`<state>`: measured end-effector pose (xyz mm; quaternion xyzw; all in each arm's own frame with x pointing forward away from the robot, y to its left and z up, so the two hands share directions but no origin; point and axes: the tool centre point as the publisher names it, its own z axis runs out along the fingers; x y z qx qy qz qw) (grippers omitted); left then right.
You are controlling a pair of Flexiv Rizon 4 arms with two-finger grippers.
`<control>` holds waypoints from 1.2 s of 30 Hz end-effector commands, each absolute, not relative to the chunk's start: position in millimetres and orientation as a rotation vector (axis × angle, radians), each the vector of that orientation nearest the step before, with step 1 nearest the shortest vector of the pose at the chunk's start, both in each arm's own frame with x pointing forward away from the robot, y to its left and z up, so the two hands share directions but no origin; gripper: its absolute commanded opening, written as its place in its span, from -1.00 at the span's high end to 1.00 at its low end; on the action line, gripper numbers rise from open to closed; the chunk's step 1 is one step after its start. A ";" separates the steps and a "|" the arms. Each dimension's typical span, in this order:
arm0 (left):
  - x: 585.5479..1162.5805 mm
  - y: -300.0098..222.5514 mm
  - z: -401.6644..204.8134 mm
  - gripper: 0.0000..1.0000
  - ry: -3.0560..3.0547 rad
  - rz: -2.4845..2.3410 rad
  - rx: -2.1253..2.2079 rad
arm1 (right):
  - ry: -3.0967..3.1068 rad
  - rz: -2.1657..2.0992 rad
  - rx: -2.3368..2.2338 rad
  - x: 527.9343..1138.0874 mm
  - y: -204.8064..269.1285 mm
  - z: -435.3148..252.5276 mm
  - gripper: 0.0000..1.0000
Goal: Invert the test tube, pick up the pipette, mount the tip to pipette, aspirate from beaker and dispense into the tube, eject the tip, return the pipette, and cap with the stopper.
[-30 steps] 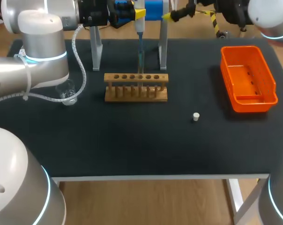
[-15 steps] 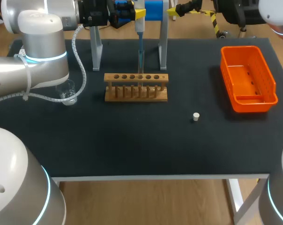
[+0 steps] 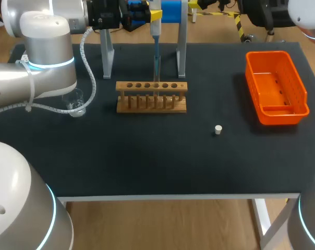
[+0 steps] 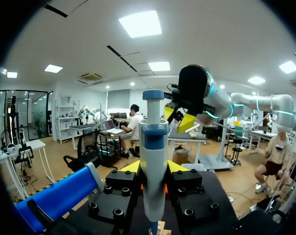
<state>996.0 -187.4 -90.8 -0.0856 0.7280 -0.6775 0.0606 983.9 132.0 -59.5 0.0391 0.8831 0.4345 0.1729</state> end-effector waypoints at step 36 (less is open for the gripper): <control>995.6 -188.1 -91.1 1.00 2.197 -2.050 -0.261 | 2.518 1.617 0.238 1001.7 214.0 10.2 1.00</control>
